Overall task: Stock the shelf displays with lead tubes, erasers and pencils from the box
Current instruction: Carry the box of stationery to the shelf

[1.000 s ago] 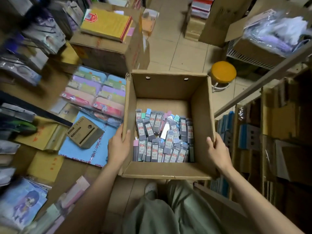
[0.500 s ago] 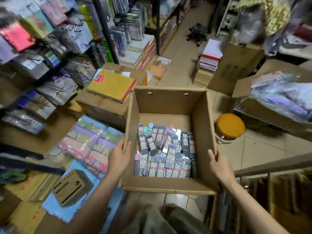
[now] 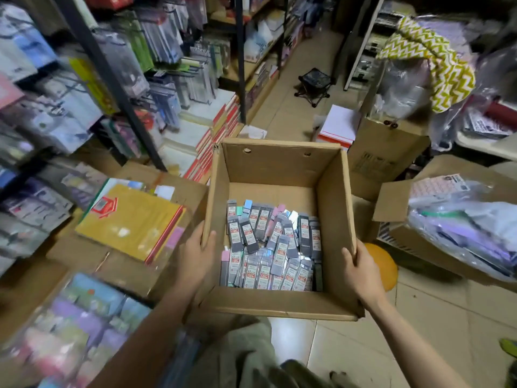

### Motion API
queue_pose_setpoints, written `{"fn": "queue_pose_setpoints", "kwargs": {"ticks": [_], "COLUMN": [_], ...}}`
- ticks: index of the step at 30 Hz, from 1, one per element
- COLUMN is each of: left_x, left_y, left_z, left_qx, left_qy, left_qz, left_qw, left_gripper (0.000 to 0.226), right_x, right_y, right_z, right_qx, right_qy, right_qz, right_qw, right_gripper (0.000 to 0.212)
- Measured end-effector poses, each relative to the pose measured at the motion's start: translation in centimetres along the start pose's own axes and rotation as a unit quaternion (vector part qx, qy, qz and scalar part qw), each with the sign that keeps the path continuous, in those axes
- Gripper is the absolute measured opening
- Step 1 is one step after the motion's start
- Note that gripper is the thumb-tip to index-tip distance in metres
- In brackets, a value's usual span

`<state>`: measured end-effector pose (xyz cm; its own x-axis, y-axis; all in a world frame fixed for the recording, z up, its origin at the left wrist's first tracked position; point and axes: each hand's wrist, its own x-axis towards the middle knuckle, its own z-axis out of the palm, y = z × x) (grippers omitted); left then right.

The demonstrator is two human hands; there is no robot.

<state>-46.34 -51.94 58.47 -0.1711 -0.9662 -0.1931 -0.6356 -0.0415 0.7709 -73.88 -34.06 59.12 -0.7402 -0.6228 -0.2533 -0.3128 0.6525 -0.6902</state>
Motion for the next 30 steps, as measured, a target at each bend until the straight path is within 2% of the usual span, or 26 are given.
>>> {"fn": "queue_pose_setpoints", "kwargs": {"ticks": [6, 9, 13, 17, 20, 25, 30], "left_x": [11.9, 16.7, 23.1, 28.8, 33.6, 43.3, 54.6], "left_y": [8.1, 12.2, 17.5, 22.6, 25.3, 28.8, 31.5], "left_z": [4.5, 7.2, 11.2, 13.7, 14.9, 16.8, 18.5], "left_qx": [0.054, 0.027, 0.048, 0.06, 0.064, 0.038, 0.035], "left_qy": [0.003, -0.001, 0.04, 0.052, 0.024, 0.014, 0.002], "left_qz": [0.005, 0.008, 0.023, -0.003, -0.018, -0.028, -0.032], "left_qw": [0.999, 1.0, 0.998, 0.997, 0.997, 0.999, 0.999], "left_gripper": [0.045, 0.042, 0.034, 0.035, 0.036, 0.029, 0.032], "right_x": [12.7, 19.7, 29.5, 38.5, 44.9, 54.9, 64.4], "right_y": [-3.8, -5.1, -7.0, -10.0, -12.4, -16.5, -20.5], "right_z": [-2.0, -2.9, -4.4, -6.4, -7.3, -6.5, -3.6], "right_qx": [0.013, 0.02, 0.002, -0.004, -0.022, -0.027, -0.013], "right_qy": [0.017, 0.013, -0.007, -0.023, -0.04, -0.042, -0.028], "right_qz": [0.005, -0.001, -0.012, -0.028, -0.027, -0.017, -0.006], "right_qw": [1.0, 1.0, 1.0, 0.999, 0.999, 0.999, 1.0], "right_gripper": [0.033, 0.032, 0.036, 0.032, 0.03, 0.035, 0.035]}}
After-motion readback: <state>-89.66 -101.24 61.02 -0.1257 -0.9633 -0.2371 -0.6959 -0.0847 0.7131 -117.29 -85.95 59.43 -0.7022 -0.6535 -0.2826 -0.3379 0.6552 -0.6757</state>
